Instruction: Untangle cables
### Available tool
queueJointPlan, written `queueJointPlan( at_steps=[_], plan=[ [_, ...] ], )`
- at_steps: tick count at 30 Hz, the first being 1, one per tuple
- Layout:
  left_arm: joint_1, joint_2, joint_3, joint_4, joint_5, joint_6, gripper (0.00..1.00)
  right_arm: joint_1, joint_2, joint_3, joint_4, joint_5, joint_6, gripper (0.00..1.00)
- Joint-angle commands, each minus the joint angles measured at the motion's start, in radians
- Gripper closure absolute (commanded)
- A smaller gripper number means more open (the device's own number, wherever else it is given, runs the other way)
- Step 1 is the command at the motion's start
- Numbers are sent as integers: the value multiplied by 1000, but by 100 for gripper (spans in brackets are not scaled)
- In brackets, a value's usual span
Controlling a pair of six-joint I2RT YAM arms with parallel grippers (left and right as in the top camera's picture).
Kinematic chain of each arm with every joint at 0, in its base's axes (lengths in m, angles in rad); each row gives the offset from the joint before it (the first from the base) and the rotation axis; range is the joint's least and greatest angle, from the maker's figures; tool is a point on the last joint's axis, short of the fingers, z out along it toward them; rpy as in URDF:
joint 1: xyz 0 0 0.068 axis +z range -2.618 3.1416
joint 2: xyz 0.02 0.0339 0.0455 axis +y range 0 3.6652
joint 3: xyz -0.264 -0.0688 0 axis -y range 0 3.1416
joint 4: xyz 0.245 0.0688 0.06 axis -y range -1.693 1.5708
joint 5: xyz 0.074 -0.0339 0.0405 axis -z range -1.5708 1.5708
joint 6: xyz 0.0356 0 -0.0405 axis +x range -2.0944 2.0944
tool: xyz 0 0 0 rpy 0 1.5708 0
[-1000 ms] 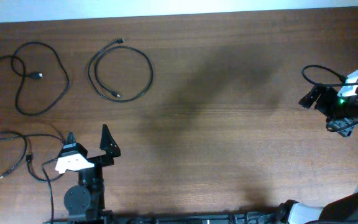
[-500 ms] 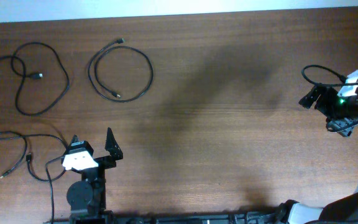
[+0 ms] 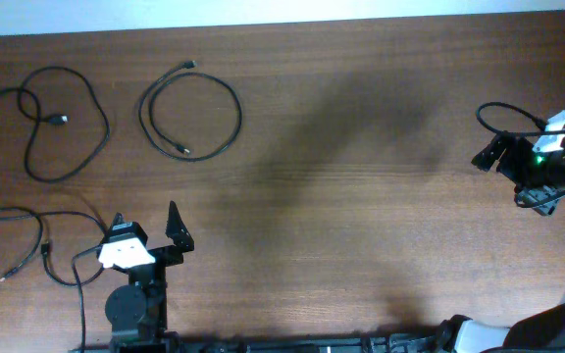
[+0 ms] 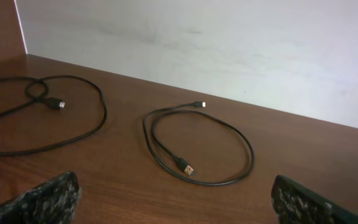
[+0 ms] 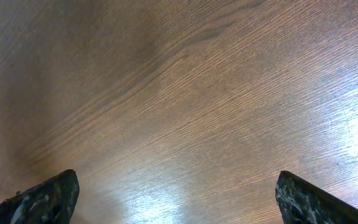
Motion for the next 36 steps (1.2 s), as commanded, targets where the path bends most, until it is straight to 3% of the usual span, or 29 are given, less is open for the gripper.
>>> queueJointPlan(
  at_steps=[1, 14, 25, 36],
  plan=[
    [-3, 1, -3, -5, 11, 16, 1, -2, 2, 4, 0, -2, 5, 1],
    [-3, 1, -3, -5, 11, 16, 1, 6, -64, 4, 0, -2, 5, 1],
    [-3, 1, -3, -5, 11, 16, 1, 336, -370, 4, 0, -2, 5, 1],
    [-3, 1, -3, -5, 11, 16, 1, 373, -795, -72, 29, 63, 1, 1]
  ],
)
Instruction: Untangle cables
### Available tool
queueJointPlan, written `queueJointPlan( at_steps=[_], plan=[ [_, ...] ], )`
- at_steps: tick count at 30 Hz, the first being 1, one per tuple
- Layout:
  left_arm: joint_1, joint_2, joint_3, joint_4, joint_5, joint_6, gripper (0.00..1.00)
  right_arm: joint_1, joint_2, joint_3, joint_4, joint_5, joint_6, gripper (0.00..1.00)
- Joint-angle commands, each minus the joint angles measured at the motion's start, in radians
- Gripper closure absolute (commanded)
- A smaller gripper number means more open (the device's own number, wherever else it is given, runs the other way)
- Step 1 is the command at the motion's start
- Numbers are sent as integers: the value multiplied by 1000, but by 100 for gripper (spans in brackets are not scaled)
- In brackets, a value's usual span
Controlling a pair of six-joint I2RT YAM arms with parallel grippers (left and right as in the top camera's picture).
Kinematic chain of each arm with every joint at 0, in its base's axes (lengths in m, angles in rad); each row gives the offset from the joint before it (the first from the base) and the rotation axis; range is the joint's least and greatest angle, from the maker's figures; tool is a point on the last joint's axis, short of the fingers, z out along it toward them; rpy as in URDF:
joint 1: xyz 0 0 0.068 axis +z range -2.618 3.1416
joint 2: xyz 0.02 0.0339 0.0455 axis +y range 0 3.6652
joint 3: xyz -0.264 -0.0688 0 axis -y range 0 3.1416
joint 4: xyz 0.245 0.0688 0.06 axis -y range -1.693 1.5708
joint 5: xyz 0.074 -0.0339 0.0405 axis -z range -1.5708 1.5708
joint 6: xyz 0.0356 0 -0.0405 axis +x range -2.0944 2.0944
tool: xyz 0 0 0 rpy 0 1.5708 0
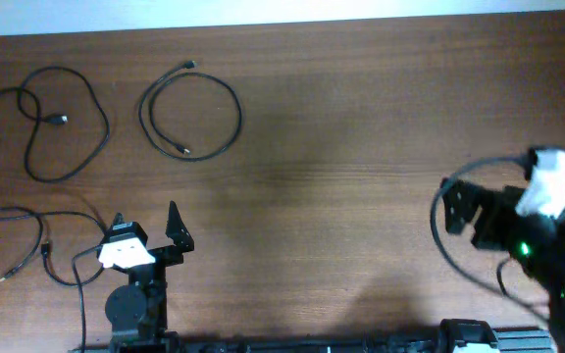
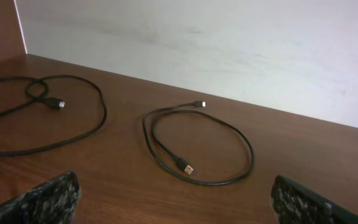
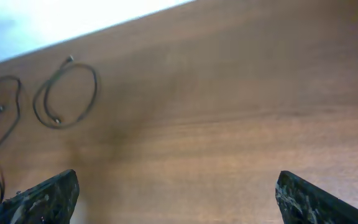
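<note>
Three black cables lie apart on the left of the wooden table. A cable in loose crossed loops (image 1: 52, 123) (image 2: 42, 115) is at the far left. A neat round coil (image 1: 189, 113) (image 2: 197, 146) (image 3: 67, 93) lies beside it. A third cable (image 1: 27, 245) runs off the left edge. My left gripper (image 1: 146, 224) (image 2: 176, 202) stands open near the front edge, facing the coil, with nothing between its fingers. My right gripper (image 1: 462, 218) (image 3: 176, 196) is open and empty at the right, far from all the cables.
The table's far edge meets a white wall (image 2: 229, 43). Bare brown table top (image 1: 341, 147) spans the middle. The right arm's own black wiring (image 1: 439, 245) loops beside its gripper. The left arm's base (image 1: 130, 304) sits at the front edge.
My right arm has moved from the far right edge to lower and further left. Its camera now looks across the table at the cables instead of down at bare wood. Left arm and cables are unchanged.
</note>
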Motion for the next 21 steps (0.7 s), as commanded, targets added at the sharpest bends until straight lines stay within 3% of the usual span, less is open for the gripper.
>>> queueJointPlan(
  at_steps=[1, 12, 16, 21],
  plan=[
    [-3, 1, -3, -3, 10, 16, 1, 6, -160, -100, 49, 39, 1, 1],
    [-3, 1, -3, -3, 10, 16, 1, 6, -661, -632, 399, 32, 6, 1],
    [-3, 1, -3, -3, 10, 16, 1, 6, -767, -830, 567, 16, 40, 1],
    [-3, 1, -3, -3, 10, 16, 1, 26, -767, -998, 758, 20, 83, 1]
  ],
)
